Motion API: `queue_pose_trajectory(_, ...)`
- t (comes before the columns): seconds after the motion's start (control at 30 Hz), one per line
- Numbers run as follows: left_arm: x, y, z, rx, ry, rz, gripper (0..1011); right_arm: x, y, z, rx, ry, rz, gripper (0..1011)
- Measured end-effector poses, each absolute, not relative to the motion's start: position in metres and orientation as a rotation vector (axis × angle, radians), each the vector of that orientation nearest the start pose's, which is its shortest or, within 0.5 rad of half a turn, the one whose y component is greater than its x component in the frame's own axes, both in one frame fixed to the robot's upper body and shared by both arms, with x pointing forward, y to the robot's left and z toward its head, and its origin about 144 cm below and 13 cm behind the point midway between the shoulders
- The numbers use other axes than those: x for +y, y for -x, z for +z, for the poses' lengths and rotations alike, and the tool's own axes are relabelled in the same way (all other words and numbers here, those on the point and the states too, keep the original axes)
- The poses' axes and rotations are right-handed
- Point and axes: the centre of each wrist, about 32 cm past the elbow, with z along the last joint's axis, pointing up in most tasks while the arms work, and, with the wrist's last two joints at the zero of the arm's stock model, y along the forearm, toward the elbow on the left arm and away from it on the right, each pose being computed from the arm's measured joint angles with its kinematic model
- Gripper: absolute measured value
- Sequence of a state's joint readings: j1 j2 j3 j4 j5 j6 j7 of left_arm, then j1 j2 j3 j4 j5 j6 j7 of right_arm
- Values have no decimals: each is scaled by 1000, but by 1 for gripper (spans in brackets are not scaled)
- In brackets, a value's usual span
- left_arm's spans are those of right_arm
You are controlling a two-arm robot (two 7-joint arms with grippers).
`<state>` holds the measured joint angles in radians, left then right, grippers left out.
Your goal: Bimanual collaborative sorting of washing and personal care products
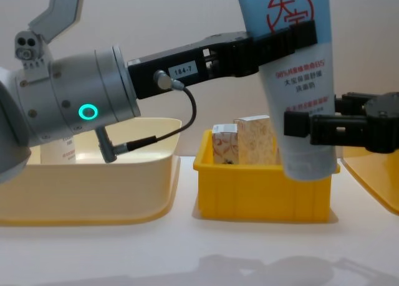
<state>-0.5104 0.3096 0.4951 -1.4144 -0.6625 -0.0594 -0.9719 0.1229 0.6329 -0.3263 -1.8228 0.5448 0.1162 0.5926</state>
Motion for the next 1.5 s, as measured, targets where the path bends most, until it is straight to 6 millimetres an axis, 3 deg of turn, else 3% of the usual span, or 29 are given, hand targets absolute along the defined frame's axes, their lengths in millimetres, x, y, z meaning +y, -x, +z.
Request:
queue_pose_trajectory(0.33, 187, -564, 1250, -118, 261, 170, 225, -273, -463, 1241, -75, 69, -580, 645)
queue_pose_trajectory(1.07, 187, -564, 1250, -118, 261, 171, 229, -272, -463, 1240, -75, 69, -580, 509)
queue_pose_trajectory(1.23, 187, -564, 1250, -118, 261, 171, 339, -272, -463, 1240, -74, 70, -579, 475)
queue_pose_trajectory(1.5, 187, -564, 1250, -118, 261, 171, 627, -272, -463, 1240, -74, 70, -579, 430)
